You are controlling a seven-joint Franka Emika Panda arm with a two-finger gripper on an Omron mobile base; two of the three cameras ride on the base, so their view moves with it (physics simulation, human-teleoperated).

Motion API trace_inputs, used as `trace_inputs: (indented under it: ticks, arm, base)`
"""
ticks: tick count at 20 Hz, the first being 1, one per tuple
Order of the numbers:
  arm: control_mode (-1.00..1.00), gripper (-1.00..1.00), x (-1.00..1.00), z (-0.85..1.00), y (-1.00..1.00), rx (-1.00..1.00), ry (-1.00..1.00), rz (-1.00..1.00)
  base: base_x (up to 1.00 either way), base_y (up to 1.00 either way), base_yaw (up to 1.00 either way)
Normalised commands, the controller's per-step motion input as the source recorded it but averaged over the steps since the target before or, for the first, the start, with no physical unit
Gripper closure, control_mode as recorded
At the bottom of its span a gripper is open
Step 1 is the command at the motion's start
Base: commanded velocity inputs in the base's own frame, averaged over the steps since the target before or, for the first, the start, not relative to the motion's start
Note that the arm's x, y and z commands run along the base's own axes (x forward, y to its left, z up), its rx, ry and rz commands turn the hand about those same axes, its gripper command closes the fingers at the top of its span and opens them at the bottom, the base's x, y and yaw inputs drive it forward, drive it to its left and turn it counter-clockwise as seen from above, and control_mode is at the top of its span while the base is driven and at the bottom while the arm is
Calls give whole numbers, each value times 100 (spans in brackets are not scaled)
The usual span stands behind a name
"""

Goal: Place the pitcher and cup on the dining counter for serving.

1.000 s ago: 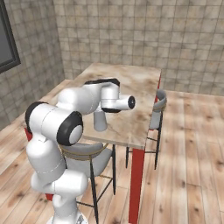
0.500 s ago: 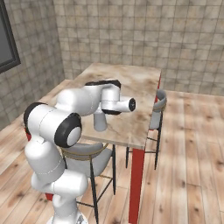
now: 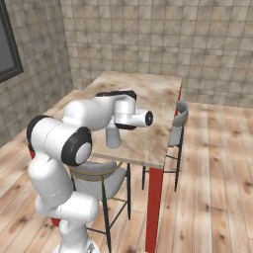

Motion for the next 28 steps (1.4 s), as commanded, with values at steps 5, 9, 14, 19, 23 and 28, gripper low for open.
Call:
trace_inputs:
  ticks: [5,9,14,19,23,28]
  arm:
    - [-100,-100,6,-33,-19,-4,2,-3]
    - [-100,-100,0,-44,-35,-9,5,-1]
    - [-100,-100,0,-51,-29,-14,6,0]
    - [-100,-100,0,-51,-10,-18,4,0]
    - [-100,-100,-9,-36,-14,-16,1,0]
    - [-100,-100,-34,-2,-21,-12,0,0]
  base:
    - [0,0,0]
    - [0,0,0]
    - [0,0,0]
    - [0,0,0]
    - [0,0,0]
    - [0,0,0]
